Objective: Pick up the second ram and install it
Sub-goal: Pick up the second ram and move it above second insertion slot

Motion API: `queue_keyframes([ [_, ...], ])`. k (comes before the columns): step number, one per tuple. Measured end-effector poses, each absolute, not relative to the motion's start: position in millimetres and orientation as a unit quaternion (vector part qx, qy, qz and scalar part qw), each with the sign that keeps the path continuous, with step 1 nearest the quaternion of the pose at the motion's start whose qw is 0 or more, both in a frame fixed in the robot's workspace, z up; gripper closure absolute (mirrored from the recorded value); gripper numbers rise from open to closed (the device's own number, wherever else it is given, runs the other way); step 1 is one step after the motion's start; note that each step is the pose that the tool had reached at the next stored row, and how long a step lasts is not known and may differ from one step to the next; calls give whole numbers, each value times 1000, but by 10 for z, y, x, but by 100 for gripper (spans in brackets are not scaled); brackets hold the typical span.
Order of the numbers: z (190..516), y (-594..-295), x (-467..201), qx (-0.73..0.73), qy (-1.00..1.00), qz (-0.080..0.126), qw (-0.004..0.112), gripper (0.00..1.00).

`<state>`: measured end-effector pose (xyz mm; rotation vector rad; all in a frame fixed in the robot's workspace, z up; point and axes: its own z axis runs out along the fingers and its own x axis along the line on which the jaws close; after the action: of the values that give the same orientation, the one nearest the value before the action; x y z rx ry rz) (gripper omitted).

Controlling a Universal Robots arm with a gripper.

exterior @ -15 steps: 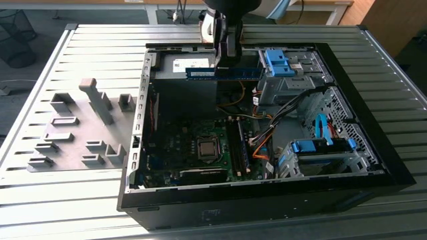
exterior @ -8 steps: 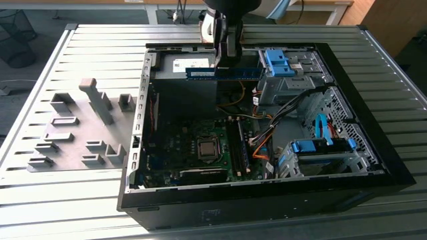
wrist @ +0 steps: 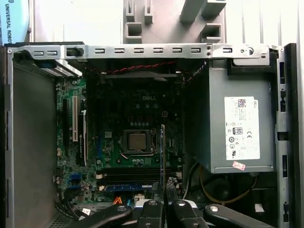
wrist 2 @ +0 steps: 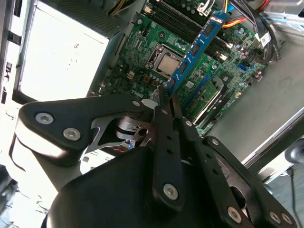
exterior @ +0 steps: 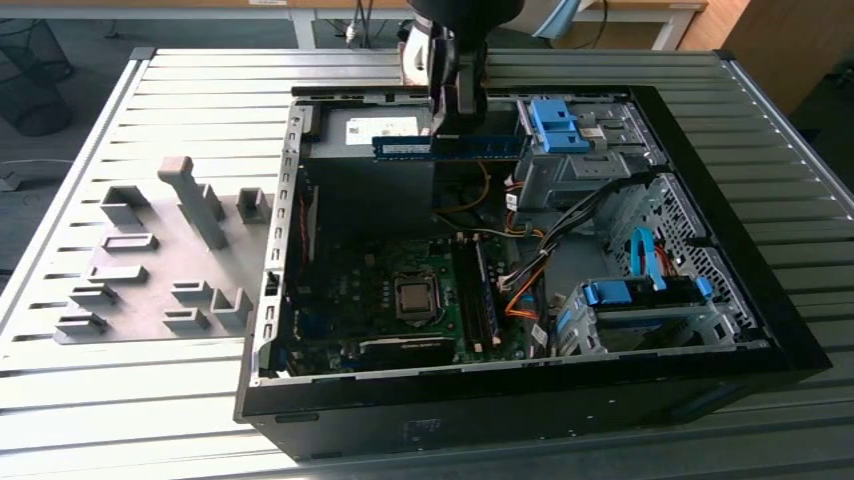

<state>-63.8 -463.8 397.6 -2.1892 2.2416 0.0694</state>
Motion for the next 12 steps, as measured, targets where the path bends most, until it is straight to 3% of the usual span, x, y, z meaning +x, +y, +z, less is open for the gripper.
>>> queue_keyframes([
  [12,3952,-4638,-617,-760,649,22,2,86],
])
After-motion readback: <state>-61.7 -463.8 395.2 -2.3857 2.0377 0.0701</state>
